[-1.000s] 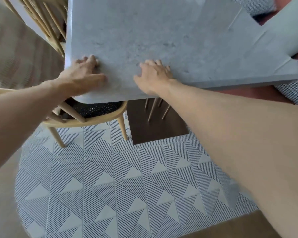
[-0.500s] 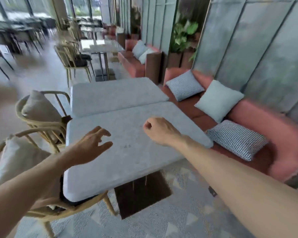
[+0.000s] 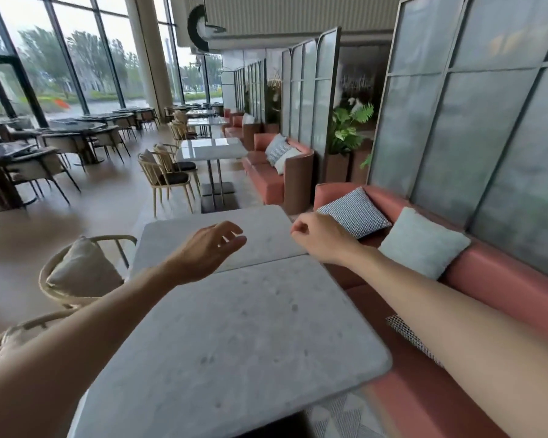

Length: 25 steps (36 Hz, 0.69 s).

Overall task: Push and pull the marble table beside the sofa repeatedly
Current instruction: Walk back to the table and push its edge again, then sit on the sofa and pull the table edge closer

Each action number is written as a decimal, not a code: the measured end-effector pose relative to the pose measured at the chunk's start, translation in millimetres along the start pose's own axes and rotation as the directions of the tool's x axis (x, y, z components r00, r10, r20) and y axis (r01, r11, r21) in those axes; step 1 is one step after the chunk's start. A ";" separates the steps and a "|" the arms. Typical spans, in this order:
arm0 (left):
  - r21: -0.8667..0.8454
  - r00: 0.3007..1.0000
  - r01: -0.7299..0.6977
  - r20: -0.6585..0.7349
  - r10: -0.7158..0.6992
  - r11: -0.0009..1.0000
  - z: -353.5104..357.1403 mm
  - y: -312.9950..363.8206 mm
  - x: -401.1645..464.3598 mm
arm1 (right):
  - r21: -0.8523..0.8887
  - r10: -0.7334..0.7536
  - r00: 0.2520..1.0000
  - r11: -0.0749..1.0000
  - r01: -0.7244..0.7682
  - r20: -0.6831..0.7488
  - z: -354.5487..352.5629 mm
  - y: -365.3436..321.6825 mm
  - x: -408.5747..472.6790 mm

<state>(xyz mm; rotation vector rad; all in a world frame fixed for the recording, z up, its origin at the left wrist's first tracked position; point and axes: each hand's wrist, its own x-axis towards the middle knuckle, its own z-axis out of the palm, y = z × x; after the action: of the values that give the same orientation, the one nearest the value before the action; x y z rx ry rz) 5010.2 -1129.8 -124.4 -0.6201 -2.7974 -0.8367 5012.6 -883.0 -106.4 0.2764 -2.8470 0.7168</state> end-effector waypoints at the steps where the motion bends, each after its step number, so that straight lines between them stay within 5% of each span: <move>1: -0.142 0.997 0.063 -0.026 -0.068 0.988 8.3 -0.3 9.3 | -0.013 0.011 1.000 1.000 -0.011 0.004 -0.8 12.5 8.1; 4: -0.481 0.957 0.240 -0.029 -0.289 0.843 38.4 -8.5 33.0 | 0.064 0.103 0.994 0.992 -0.104 0.021 8.3 51.5 28.0; 7: -0.581 0.899 0.381 0.050 -0.436 0.719 83.0 -32.3 58.6 | 0.133 0.162 0.982 0.976 -0.175 0.101 35.0 97.1 47.3; 16: -0.547 0.725 0.651 0.244 -0.644 0.526 232.6 -127.6 163.2 | -0.008 0.268 0.886 0.958 -0.287 0.378 125.4 236.0 132.9; 25: -0.508 0.555 0.793 0.378 -0.741 0.336 310.6 -147.8 218.8 | -0.113 0.277 0.765 0.958 -0.262 0.581 180.1 310.2 235.6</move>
<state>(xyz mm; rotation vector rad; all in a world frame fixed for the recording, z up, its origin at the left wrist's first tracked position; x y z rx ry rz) 4739.7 -994.5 -397.7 0.8251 -2.7280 -2.0137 4690.2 -732.7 -346.5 0.0888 -3.5516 0.7491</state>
